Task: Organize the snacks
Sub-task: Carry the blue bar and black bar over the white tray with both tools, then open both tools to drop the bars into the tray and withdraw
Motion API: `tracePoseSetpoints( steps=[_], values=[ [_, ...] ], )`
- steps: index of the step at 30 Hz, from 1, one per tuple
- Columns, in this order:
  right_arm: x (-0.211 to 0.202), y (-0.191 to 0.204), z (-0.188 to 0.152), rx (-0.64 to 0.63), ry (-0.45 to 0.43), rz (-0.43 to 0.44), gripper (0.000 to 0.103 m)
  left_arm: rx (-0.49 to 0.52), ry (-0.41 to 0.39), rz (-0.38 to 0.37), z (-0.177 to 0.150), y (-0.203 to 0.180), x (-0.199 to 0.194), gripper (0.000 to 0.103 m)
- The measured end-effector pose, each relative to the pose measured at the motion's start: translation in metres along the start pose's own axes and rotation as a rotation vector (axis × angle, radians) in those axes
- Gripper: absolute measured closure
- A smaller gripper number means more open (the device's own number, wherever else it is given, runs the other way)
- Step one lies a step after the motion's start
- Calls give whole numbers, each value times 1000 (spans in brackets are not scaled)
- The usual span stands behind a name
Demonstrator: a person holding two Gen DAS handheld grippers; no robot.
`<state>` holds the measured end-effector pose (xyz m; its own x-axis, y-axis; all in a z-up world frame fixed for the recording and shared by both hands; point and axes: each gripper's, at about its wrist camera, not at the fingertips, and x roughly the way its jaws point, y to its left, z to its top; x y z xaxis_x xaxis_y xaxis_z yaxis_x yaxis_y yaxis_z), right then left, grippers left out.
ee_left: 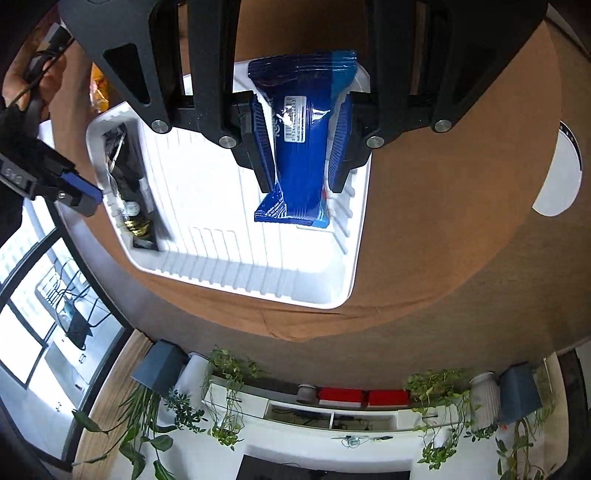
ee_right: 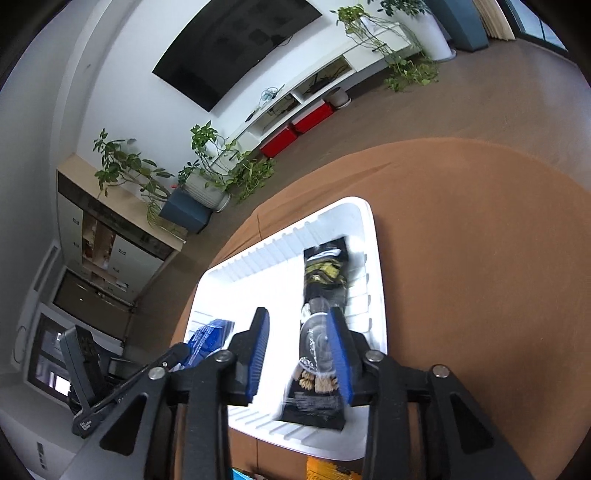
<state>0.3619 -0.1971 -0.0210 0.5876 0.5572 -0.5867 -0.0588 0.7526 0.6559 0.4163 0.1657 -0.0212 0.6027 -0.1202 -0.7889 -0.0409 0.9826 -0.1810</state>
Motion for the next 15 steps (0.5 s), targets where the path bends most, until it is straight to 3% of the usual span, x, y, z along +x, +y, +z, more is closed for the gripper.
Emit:
tracePoseSetpoints(
  steps=[6,13,15],
  values=[
    [-18,13,-3,-44,-14,17,55,5,-19,-3,-4,0,-11,75],
    [-69,44,-21,-115,-74,51,45,11,-56,-30,-33,-6,-59,72],
    [-89,53,-31,-143,-99,58,41,12,-70,-40,-45,-6,-75,57]
  ],
)
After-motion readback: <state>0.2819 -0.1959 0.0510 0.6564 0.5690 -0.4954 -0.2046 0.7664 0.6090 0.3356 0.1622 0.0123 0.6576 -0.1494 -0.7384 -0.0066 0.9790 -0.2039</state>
